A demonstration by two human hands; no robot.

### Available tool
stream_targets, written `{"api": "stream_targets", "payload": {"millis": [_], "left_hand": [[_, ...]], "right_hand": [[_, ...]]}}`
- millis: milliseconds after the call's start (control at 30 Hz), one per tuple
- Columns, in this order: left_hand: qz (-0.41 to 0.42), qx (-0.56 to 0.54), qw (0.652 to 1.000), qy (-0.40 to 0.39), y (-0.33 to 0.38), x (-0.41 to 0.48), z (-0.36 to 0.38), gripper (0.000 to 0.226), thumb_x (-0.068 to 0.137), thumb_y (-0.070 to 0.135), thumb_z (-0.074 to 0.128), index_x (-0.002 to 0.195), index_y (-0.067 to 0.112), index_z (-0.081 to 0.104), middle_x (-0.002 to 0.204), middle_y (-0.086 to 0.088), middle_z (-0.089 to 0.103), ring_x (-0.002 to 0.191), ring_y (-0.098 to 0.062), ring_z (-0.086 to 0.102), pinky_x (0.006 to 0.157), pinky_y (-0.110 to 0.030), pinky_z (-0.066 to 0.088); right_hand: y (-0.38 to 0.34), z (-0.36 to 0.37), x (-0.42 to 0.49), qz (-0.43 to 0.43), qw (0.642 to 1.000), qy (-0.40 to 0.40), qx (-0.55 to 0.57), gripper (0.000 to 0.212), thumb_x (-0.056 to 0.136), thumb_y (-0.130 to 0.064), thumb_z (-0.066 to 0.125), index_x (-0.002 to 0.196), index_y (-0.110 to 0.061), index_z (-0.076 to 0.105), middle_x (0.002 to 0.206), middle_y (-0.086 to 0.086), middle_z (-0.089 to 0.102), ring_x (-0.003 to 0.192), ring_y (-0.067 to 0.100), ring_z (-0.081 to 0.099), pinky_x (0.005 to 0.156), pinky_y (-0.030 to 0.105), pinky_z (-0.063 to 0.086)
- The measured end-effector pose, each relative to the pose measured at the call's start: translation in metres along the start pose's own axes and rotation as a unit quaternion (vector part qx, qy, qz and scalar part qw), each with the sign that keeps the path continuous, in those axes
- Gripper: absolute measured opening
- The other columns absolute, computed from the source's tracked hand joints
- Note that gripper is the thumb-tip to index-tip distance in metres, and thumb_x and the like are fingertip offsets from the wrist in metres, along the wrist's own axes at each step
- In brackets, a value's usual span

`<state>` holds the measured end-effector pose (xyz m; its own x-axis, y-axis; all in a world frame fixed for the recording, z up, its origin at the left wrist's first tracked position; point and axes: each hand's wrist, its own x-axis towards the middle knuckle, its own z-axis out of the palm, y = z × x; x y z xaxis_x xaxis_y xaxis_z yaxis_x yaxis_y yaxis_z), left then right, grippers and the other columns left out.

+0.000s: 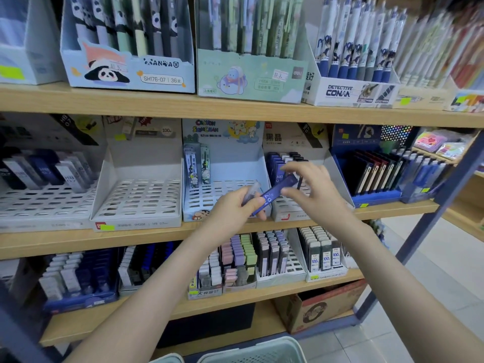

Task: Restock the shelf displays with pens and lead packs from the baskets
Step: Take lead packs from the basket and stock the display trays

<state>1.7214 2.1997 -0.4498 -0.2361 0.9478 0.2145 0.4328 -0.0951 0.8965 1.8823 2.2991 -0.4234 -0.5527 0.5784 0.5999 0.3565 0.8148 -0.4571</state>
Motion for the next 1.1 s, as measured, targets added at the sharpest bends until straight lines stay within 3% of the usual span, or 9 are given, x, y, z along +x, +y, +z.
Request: {"api": "stream_targets", "payload": {"millis": [133,233,300,367,433,533,800,933,1100], "left_hand": [[0.01,0.058,0.998,0.004,0.004,0.003,0.0,0.017,0.097,0.03,0.054,0.089,0.021,0.066,0.079,0.006,0.073,0.079,-0.011,0.063,0.079,-0.032,0.045],[0.007,-0.029,0.999,0.014,0.008,0.001,0.001,0.019,0.098,0.034,0.051,0.093,0.021,0.064,0.078,0.004,0.073,0.05,0.0,0.052,0.054,-0.027,0.042],[-0.002,-0.087,0.995,0.048,0.01,0.0,-0.001,0.026,0.1,0.039,0.046,0.102,0.019,0.062,0.073,0.005,0.071,0.037,0.001,0.037,0.045,-0.023,0.029],[-0.006,-0.104,0.991,0.079,0.009,0.001,-0.004,0.031,0.1,0.042,0.042,0.107,0.017,0.057,0.07,0.006,0.069,0.038,0.002,0.037,0.05,-0.026,0.029],[-0.009,-0.123,0.988,0.097,0.007,0.002,-0.006,0.024,0.101,0.04,0.041,0.102,0.019,0.053,0.073,0.006,0.067,0.041,0.004,0.04,0.057,-0.03,0.03],[-0.01,-0.153,0.983,0.102,0.003,0.003,-0.009,0.013,0.102,0.031,0.042,0.096,0.022,0.049,0.077,0.004,0.066,0.041,0.002,0.037,0.053,-0.029,0.028],[-0.01,-0.148,0.984,0.096,0.001,-0.001,-0.01,0.016,0.103,0.027,0.041,0.096,0.022,0.056,0.073,0.008,0.065,0.042,-0.001,0.035,0.045,-0.02,0.029],[-0.02,-0.155,0.984,0.081,0.002,-0.003,-0.012,0.021,0.102,0.031,0.042,0.106,0.013,0.053,0.071,0.011,0.066,0.045,-0.004,0.034,0.044,-0.017,0.03],[-0.025,-0.184,0.98,0.064,0.004,-0.005,-0.01,0.022,0.103,0.029,0.039,0.105,0.013,0.053,0.069,0.008,0.066,0.042,-0.005,0.031,0.038,-0.015,0.027]], "right_hand": [[0.009,0.011,-0.005,-0.268,0.91,0.036,-0.313,0.026,0.076,-0.019,0.07,0.102,-0.018,0.07,0.101,0.0,0.066,0.093,0.021,0.039,0.072,0.033,0.023],[0.014,0.013,-0.006,-0.295,0.895,0.059,-0.329,0.023,0.08,-0.01,0.066,0.103,-0.007,0.065,0.091,0.007,0.064,0.084,0.023,0.04,0.069,0.033,0.028],[0.01,0.012,-0.008,-0.202,0.946,0.068,-0.243,0.02,0.088,-0.013,0.058,0.105,-0.003,0.063,0.089,0.009,0.062,0.083,0.023,0.045,0.072,0.03,0.034],[0.001,0.01,-0.008,-0.003,0.996,0.07,-0.062,0.017,0.091,-0.015,0.06,0.107,-0.009,0.058,0.089,0.0,0.061,0.083,0.015,0.053,0.073,0.024,0.041],[-0.002,0.01,-0.005,0.158,0.979,0.094,0.089,0.025,0.091,-0.021,0.063,0.113,-0.017,0.052,0.09,-0.005,0.063,0.083,0.006,0.058,0.067,0.014,0.043],[0.003,0.016,0.002,0.245,0.949,0.111,0.164,0.029,0.088,-0.027,0.066,0.11,-0.016,0.051,0.093,0.001,0.067,0.089,0.014,0.063,0.067,0.021,0.042],[0.009,0.037,0.007,0.239,0.95,0.165,0.117,0.034,0.088,-0.017,0.066,0.11,-0.018,0.04,0.074,-0.009,0.053,0.069,0.004,0.052,0.054,0.008,0.038],[0.013,0.042,0.006,0.189,0.974,0.128,0.014,0.059,0.092,-0.019,0.061,0.143,-0.019,0.029,0.075,0.0,0.056,0.071,0.019,0.057,0.063,0.032,0.045],[0.016,0.043,0.012,0.099,0.981,0.088,-0.145,0.06,0.092,-0.021,0.06,0.146,-0.018,0.032,0.101,0.01,0.058,0.095,0.028,0.051,0.081,0.039,0.039]]}}
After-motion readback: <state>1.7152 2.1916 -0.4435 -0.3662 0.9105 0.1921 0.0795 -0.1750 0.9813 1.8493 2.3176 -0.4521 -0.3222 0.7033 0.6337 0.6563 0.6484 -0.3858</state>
